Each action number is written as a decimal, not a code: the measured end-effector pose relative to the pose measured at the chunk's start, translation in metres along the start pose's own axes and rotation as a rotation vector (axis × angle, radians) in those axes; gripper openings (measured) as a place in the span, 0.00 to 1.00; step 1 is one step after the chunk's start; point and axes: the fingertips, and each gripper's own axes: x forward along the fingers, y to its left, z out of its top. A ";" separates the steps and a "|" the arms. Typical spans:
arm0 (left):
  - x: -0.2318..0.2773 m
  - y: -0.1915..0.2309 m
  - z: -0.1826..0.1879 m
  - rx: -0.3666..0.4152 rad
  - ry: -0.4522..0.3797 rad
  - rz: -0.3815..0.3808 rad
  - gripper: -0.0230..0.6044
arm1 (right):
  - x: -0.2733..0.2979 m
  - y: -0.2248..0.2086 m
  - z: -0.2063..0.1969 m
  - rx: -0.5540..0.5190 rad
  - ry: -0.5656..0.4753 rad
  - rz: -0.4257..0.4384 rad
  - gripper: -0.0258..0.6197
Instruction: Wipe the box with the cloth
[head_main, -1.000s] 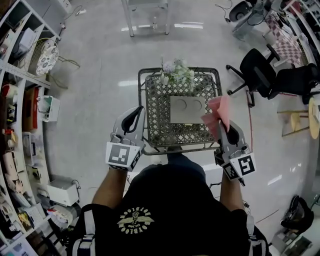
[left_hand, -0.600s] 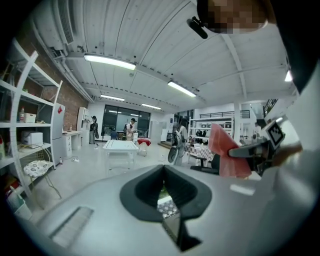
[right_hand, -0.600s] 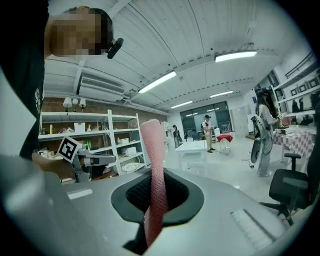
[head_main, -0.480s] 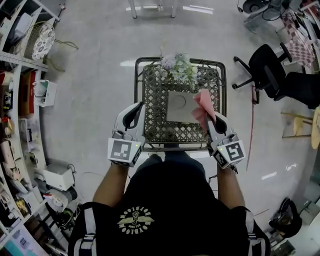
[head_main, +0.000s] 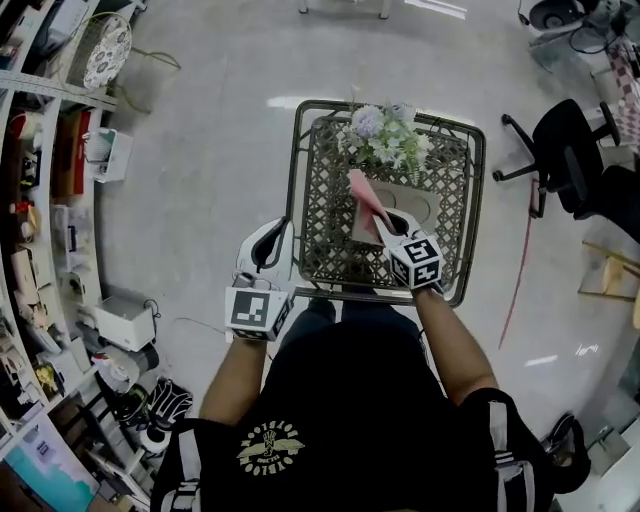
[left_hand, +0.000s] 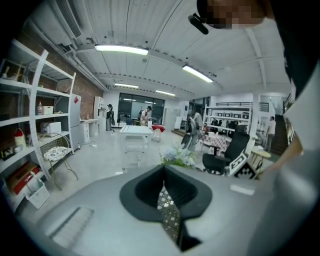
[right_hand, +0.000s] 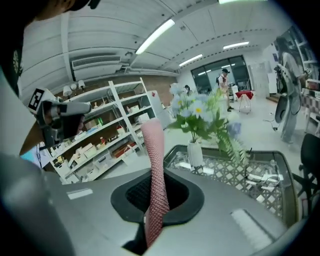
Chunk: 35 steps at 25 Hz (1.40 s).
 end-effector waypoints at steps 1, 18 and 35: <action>-0.002 0.002 -0.002 -0.004 0.003 0.009 0.04 | 0.014 -0.003 -0.012 0.008 0.033 -0.002 0.07; 0.002 -0.016 -0.013 0.009 0.077 -0.017 0.04 | 0.031 -0.114 -0.135 0.095 0.407 -0.329 0.07; 0.013 -0.056 0.003 0.052 0.027 -0.126 0.04 | -0.079 -0.202 -0.178 0.219 0.456 -0.592 0.07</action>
